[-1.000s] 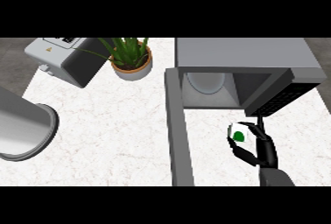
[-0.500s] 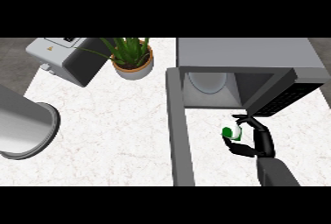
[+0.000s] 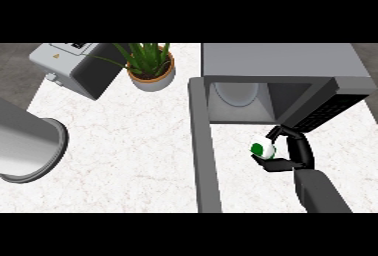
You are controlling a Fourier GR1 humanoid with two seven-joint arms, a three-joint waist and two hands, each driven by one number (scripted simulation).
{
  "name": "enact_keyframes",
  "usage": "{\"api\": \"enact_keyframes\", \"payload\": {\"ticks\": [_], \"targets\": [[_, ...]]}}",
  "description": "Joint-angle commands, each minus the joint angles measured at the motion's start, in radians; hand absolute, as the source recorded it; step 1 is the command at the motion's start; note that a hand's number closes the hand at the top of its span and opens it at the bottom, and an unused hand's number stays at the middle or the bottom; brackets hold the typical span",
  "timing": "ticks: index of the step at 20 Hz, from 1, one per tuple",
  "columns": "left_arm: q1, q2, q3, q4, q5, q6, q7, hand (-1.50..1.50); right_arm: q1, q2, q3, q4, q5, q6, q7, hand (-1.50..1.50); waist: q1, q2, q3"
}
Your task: Pick up the milk, place it into the microwave and close the microwave
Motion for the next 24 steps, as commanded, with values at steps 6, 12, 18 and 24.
{"api": "enact_keyframes", "payload": {"ticks": [6,12,18,24], "targets": [[0.000,-0.003,0.050,-0.005,0.042,-0.026,-0.007,-1.50,0.094,0.083,0.114,-0.372,0.001,0.035,0.168,1.50,-0.020,-0.006,-0.002],[-0.001,0.021,0.068,-0.016,0.079,-0.019,0.030,-1.50,0.049,0.086,0.115,-0.516,0.008,-0.047,0.356,1.50,-0.007,0.000,0.000],[0.016,-0.017,0.100,-0.014,0.084,-0.063,0.024,-1.50,0.010,0.139,0.151,-0.539,0.069,-0.152,0.421,1.50,-0.003,0.000,0.000],[-0.046,0.001,0.068,0.020,0.042,-0.053,0.028,-1.50,-0.258,0.099,0.141,-0.311,0.189,-0.267,0.538,1.50,0.014,0.009,0.000]]}}
